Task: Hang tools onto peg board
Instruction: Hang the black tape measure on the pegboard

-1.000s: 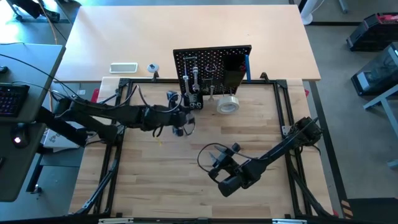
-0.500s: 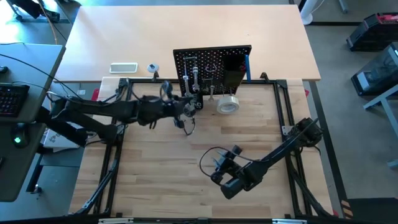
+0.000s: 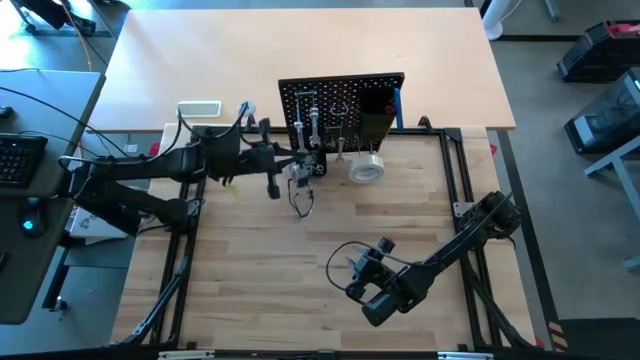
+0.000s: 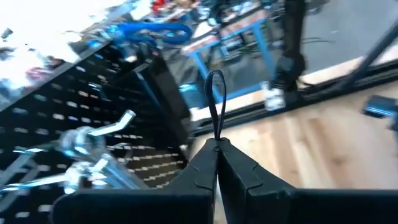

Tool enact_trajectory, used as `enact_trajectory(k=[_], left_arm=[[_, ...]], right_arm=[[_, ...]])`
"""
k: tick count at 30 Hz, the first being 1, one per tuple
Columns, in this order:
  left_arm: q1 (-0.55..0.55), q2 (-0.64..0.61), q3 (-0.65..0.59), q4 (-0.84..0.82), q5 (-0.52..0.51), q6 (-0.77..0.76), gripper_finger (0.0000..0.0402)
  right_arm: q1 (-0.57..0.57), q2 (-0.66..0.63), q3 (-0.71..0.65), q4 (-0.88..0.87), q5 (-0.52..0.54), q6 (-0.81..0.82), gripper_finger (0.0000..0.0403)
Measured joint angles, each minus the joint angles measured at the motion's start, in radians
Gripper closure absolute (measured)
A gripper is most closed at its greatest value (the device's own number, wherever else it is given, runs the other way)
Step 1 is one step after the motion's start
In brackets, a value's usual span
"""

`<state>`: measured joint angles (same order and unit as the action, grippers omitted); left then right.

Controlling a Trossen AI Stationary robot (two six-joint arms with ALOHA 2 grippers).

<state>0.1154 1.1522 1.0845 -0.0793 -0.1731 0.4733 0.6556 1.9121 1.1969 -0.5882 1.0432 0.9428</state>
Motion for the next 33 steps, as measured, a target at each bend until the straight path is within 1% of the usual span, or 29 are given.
enact_trajectory(k=[8,11,20,22,26,33], left_arm=[[0.138,0.011,-0.001,-0.01,0.331,-0.09,0.0401],[0.188,0.011,-0.001,-0.012,0.437,-0.107,0.0401],[0.326,0.011,-0.008,0.003,0.711,-0.16,0.0401],[0.346,0.011,-0.008,0.003,0.728,-0.171,0.0401],[0.372,0.011,-0.008,-0.006,0.729,-0.176,0.0401],[0.372,0.011,-0.008,-0.038,0.73,-0.158,0.0401]], right_arm=[[0.0,0.0,0.0,0.008,0.022,0.003,0.024],[0.0,0.0,0.0,0.009,0.022,0.002,0.024],[0.0,0.0,0.0,0.009,0.023,0.0,0.024],[0.0,0.0,0.0,0.008,0.024,0.0,0.024],[0.0,0.0,0.0,0.004,0.026,0.0,0.024],[0.0,0.0,0.0,0.004,0.026,0.0,0.024]])
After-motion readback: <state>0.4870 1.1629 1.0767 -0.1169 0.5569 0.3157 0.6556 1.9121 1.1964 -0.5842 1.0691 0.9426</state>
